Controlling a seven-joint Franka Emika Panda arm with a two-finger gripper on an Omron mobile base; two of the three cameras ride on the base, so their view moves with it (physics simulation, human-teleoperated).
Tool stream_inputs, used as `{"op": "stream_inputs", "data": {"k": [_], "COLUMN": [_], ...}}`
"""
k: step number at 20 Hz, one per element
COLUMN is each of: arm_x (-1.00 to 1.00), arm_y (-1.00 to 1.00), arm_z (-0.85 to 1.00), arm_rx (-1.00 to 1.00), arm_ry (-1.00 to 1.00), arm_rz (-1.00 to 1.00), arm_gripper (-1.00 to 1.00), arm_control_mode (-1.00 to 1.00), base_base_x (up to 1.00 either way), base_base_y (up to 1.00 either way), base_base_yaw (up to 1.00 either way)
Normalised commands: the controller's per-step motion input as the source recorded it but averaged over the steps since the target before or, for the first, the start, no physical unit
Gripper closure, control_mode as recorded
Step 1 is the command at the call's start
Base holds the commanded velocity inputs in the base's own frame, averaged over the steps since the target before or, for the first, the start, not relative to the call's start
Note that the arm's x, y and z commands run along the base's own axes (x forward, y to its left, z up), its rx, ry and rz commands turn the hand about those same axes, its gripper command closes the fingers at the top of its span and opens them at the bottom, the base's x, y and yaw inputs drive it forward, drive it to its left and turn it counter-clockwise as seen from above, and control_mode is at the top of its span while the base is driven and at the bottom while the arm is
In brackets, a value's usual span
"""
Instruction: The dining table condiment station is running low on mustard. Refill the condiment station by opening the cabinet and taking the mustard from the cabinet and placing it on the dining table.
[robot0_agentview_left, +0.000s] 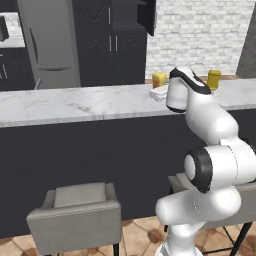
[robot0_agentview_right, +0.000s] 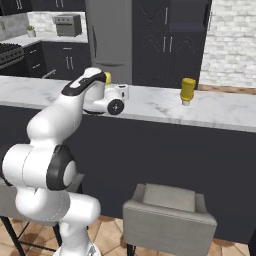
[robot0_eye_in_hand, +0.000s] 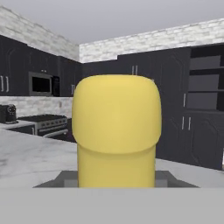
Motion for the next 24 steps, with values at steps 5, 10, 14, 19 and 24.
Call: {"op": "stream_inputs", "data": {"k": [5, 10, 14, 19, 24], "arm_x": [0.00, 0.00, 0.06, 0.22, 0.29], "arm_y": [0.00, 0.00, -0.04, -0.05, -0.01], "arm_z": [-0.20, -0.29, -0.19, -0.11, -0.01], "arm_rx": [0.00, 0.00, 0.00, 0.00, 0.00], "arm_ry": [0.00, 0.00, 0.00, 0.00, 0.00], "arm_rz": [0.00, 0.00, 0.00, 0.00, 0.00], "arm_gripper": [1.00, 1.00, 1.00, 1.00, 1.00], "arm_control_mode": [-1.00, -1.00, -1.00, -1.00, -1.00], "base_base_x": [0.00, 0.00, 0.00, 0.00, 0.00], "base_base_y": [0.00, 0.00, 0.00, 0.00, 0.00], "base_base_yaw": [0.00, 0.00, 0.00, 0.00, 0.00]}}
